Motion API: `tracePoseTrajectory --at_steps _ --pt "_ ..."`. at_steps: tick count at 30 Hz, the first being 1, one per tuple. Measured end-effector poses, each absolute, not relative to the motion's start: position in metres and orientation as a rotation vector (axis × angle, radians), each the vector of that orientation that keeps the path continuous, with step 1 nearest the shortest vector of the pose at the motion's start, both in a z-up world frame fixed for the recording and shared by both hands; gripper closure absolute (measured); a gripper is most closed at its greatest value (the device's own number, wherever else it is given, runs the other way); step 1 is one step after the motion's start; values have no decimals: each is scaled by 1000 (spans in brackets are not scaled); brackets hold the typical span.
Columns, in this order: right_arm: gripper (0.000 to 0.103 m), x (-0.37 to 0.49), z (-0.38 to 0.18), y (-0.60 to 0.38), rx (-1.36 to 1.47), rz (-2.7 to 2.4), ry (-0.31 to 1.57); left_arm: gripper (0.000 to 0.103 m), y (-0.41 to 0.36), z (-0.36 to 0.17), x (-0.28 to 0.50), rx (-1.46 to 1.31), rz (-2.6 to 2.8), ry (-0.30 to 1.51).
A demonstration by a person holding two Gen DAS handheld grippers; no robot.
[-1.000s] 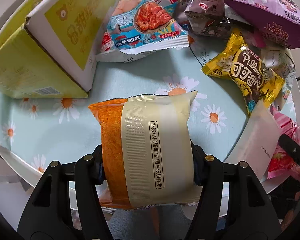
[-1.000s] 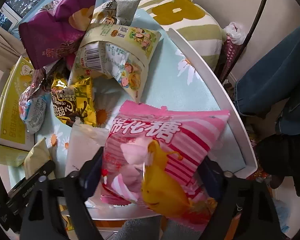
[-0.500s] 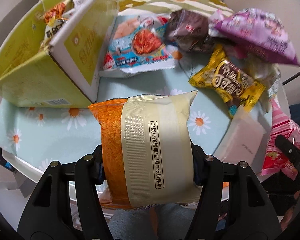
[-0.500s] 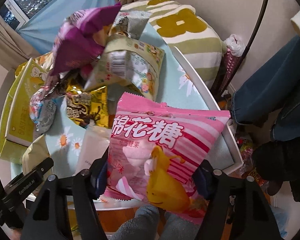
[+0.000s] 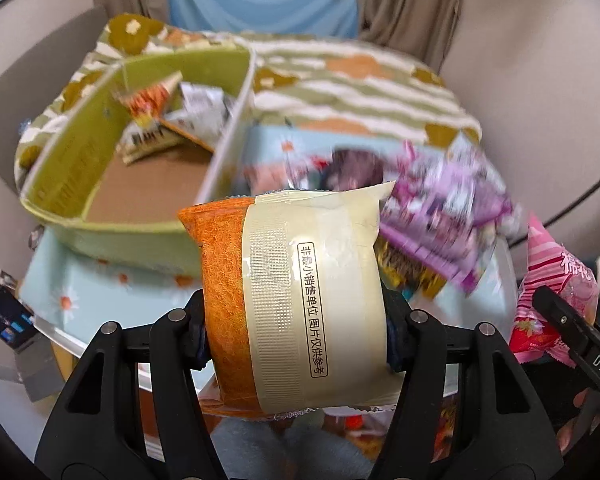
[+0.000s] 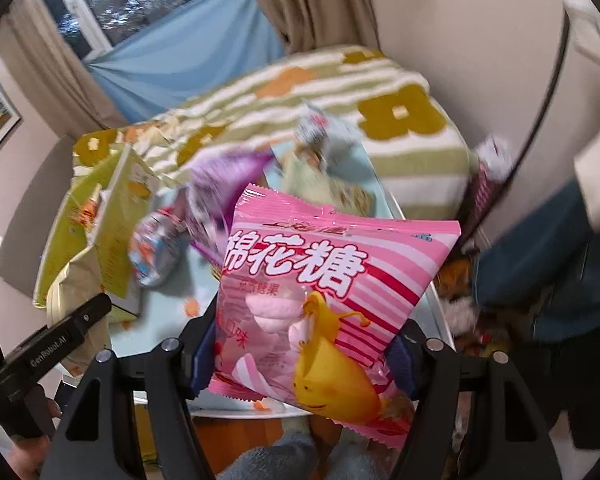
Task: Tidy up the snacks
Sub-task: 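Carry both bags into the yellow box and open both tools to release them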
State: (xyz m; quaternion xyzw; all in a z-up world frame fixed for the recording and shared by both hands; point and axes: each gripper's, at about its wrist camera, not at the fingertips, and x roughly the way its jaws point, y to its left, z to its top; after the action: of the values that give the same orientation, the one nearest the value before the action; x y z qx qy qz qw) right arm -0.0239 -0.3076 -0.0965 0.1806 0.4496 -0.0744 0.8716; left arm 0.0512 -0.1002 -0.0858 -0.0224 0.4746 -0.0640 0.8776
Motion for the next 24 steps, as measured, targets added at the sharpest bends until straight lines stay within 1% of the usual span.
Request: tracePoseTrajectory --at_steps 6,14,18,24 --pt "37 1 -61 -287 334 -125 864 43 -71 -66 70 -68 -110 917" --pt "37 53 -37 -226 295 -67 828 43 5 -57 125 -71 -70 897" --pt "37 89 -36 -180 278 -5 833 43 42 -63 153 -40 -50 914" --pt "37 141 -50 -110 254 85 873 43 93 -91 195 13 -35 968"
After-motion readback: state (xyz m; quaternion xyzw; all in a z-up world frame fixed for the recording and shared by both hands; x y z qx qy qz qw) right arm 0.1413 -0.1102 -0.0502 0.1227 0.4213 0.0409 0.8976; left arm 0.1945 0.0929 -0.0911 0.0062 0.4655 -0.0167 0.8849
